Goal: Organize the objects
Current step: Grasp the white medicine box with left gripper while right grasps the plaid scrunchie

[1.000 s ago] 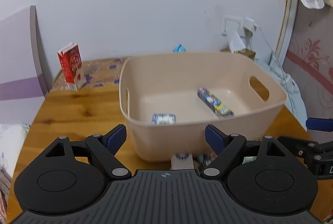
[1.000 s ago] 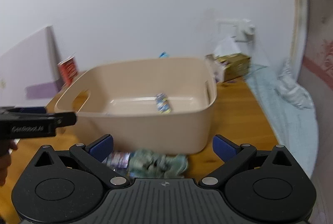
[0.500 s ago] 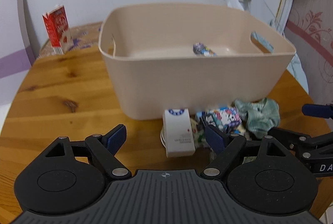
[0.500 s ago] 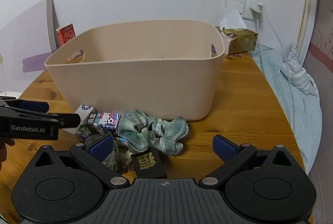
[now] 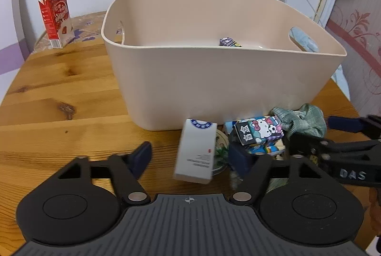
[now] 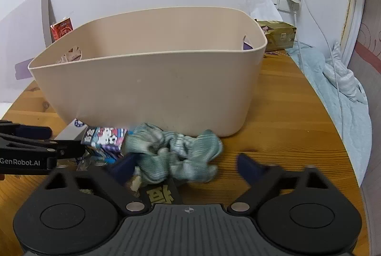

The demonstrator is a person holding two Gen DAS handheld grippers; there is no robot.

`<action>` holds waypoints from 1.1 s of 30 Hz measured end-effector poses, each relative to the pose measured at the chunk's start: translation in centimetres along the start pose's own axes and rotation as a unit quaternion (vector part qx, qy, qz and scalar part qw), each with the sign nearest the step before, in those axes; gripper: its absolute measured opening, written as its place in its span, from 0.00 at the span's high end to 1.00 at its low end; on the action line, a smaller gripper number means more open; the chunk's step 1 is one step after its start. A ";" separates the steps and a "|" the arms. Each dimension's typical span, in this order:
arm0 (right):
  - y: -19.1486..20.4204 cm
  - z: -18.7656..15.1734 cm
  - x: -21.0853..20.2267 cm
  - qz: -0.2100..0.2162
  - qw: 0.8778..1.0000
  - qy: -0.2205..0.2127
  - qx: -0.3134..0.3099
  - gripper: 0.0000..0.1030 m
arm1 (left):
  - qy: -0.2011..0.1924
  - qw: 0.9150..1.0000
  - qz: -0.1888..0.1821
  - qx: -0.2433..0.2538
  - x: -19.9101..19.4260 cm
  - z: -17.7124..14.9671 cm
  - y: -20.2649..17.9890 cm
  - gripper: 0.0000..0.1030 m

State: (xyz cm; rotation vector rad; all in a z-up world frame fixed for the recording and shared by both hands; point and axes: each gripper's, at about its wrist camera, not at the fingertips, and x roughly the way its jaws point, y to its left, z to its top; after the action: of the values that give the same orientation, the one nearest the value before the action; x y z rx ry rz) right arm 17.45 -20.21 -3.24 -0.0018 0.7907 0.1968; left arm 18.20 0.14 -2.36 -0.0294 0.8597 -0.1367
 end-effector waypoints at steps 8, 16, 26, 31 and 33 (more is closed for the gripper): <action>0.3 -0.2 0.2 0.005 1.000 0.007 0.001 0.53 | 0.014 0.999 -0.023 -0.040 0.0 0.4 1.2 0.50; 0.2 0.0 0.1 0.004 1.000 0.008 0.002 0.57 | 0.007 0.999 -0.005 -0.051 0.9 1.3 1.6 0.45; 0.4 -0.2 0.0 0.002 1.000 0.008 0.005 0.57 | 0.006 0.997 0.008 -0.078 0.0 0.8 3.7 0.45; 0.4 -0.3 0.0 0.001 1.000 0.006 0.004 0.57 | 0.018 0.996 0.012 -0.082 -1.1 -0.2 5.3 0.43; 0.4 -0.3 0.0 -0.001 1.000 0.006 0.004 0.58 | 0.028 0.996 0.006 -0.080 -1.2 -0.7 5.5 0.43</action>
State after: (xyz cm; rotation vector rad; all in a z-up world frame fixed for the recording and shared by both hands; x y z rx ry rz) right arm 17.17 -19.86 -3.49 0.0035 0.8041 0.1927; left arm 17.54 5.80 -2.37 -0.1705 0.9259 -0.0580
